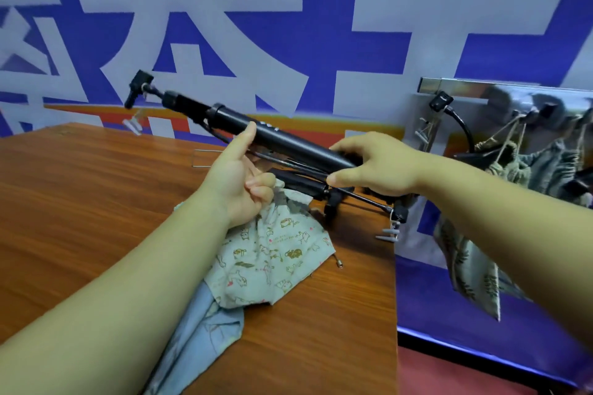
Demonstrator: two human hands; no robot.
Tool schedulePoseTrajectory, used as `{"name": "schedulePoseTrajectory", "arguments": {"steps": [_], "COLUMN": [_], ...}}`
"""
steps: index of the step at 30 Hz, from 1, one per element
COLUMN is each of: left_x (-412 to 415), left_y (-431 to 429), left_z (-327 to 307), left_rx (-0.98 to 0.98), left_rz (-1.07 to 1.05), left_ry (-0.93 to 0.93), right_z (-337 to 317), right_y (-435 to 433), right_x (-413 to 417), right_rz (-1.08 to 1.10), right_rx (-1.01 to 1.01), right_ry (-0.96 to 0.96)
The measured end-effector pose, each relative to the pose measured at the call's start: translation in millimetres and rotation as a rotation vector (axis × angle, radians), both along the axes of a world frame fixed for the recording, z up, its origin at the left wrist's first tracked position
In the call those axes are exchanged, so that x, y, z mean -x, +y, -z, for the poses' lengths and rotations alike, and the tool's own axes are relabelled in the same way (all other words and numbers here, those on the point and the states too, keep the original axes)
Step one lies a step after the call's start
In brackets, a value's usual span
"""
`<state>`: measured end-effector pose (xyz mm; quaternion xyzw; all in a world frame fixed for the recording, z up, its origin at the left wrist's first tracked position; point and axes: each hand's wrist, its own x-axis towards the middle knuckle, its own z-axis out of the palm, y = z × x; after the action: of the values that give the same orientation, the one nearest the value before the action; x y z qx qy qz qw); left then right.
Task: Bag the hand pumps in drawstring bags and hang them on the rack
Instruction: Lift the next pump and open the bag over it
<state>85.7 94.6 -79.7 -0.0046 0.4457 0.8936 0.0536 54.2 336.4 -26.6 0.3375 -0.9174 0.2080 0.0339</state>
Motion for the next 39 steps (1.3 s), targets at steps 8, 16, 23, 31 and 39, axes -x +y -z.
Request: {"name": "schedulePoseTrajectory", "arguments": {"steps": [8,16,23,31,39], "left_x": [-56.3,-107.1,-140.0,-142.1,-130.8], "left_y": [66.6,149.6,97.5,28.3,3.7], "left_z": [-32.3,-40.0,-33.1,-11.5,-2.5], "left_rx": [0.019,0.352,1.357,2.02,1.907], "left_rz": [-0.072,0.035,-0.177,-0.245,-0.237], "left_ry": [-0.115,0.042,0.291,0.053,0.051], "right_z": [0.4,12.4,28.9,38.6,44.3], "right_y": [56.6,106.2,98.0,38.3,-3.5], "right_x": [-71.8,-138.2,-158.2,-164.3,-149.2], "right_rz": [0.039,0.164,0.276,0.21,0.236], "right_rx": [-0.025,0.176,0.353,0.371,0.33], "right_ry": [-0.059,-0.079,-0.027,-0.185,-0.246]}}
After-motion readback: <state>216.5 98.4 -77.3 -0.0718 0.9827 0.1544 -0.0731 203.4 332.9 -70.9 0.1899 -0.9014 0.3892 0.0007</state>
